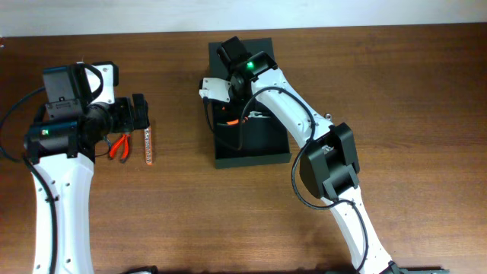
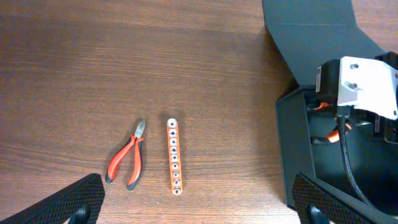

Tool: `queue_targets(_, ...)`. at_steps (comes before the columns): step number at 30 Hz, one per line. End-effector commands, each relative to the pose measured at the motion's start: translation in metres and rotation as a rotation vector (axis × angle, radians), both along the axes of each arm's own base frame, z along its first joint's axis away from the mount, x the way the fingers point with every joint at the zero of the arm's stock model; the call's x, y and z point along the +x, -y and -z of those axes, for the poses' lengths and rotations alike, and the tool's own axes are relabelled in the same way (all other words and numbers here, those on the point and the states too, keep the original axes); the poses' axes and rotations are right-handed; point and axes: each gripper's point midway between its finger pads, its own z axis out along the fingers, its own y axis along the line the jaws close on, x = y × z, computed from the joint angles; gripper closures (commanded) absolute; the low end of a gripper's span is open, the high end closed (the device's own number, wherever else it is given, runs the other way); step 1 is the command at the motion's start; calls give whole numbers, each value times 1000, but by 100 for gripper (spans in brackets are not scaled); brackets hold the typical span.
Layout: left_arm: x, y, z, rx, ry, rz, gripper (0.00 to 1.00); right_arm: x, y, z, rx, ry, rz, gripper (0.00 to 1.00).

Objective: Pack container
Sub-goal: 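Lower the pliers into the green box with right gripper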

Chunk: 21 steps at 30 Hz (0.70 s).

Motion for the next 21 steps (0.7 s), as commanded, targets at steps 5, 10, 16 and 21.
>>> queue_targets(5, 4, -4, -7, 22, 20, 6, 1, 4, -3, -5, 31, 9, -13, 73)
queue_targets(10, 4, -4, -8, 22, 20, 6, 1, 11, 7, -5, 32, 11, 9, 66)
queue_targets(16, 4, -4, -7, 22, 20, 6, 1, 16, 18, -9, 35, -6, 80, 67)
queue_targets(21, 4, -4, -7, 22, 20, 6, 1, 14, 23, -13, 27, -15, 91, 67)
